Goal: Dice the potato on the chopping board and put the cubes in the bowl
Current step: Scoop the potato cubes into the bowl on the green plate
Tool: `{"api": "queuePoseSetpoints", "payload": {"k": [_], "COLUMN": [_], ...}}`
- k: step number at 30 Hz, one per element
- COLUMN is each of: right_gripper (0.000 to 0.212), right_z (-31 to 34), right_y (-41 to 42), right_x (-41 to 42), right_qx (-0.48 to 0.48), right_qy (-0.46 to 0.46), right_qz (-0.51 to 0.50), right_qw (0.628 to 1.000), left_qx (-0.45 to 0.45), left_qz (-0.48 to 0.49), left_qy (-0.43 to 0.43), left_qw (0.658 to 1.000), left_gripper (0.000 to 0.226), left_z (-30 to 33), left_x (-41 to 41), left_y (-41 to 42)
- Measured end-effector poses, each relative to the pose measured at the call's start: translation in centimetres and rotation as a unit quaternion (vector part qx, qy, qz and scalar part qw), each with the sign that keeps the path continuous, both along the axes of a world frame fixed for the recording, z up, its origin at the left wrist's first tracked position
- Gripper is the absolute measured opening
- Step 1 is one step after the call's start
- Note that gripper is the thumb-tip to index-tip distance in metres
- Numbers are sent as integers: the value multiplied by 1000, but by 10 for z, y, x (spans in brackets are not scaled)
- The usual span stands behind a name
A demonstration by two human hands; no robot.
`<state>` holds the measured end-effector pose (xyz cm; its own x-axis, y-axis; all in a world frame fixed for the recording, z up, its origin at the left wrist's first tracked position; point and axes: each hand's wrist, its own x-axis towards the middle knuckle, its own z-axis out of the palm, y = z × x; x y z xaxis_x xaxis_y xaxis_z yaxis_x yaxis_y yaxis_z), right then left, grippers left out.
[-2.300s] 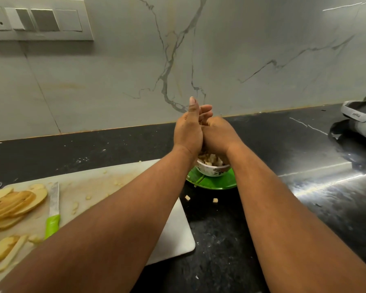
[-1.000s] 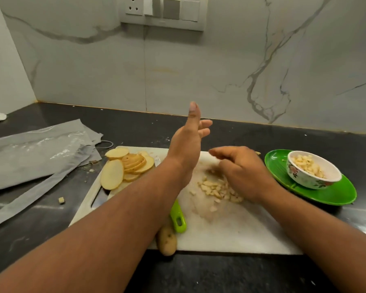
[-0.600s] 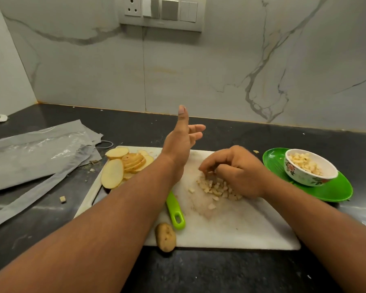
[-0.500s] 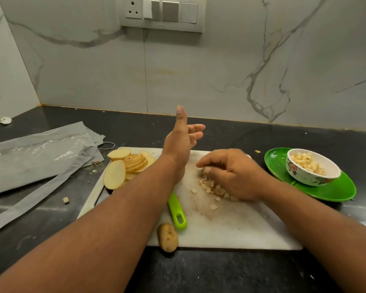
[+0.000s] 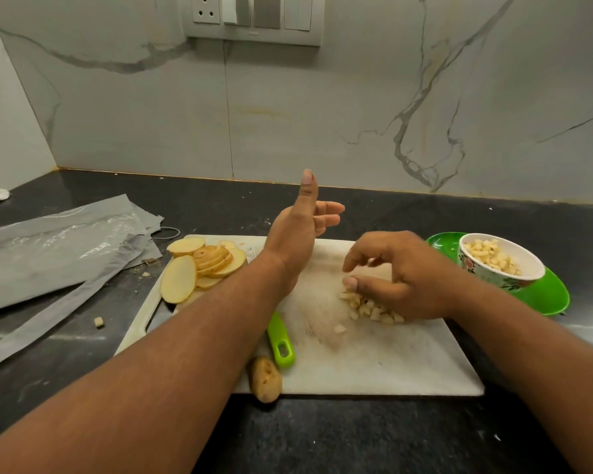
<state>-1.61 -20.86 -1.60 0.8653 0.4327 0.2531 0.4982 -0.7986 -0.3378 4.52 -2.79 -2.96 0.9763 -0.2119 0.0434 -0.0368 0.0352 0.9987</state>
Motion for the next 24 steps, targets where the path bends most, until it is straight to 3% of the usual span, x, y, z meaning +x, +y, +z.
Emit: {"api": "queuePoseSetpoints", "payload": {"k": [3,5,7,14,21,24], "right_gripper": [90,98,88,20,14,11], "right_z": [5,-4,-14,-23,-21,-25], "right_y": [-7,2,17,41,43,40], "right_x": [-12,-18,-16,-10,-8,-9], "right_qx": [-174,-233,-200,-148,-170,-133], "right_qy": [33,50,18,-42,-57,-56], "right_qz": [-103,-111,-99,-3,12,7], "right_qw": [979,965,975,988,984,989], "left_qx": [17,15,10,9,26,26], "left_qz": [-68,-104,-99,-67,-65,-62], "left_qy": [-6,3,11,11,3,3], "left_qw": [998,994,995,998,998,998], "left_gripper": [91,92,90,73,65,62], "left_z": [2,1,-1,-4,-5,-6], "left_x": [-5,-5,-4,-1,-3,-2], "left_y": [0,0,0,-2,-3,-2]}}
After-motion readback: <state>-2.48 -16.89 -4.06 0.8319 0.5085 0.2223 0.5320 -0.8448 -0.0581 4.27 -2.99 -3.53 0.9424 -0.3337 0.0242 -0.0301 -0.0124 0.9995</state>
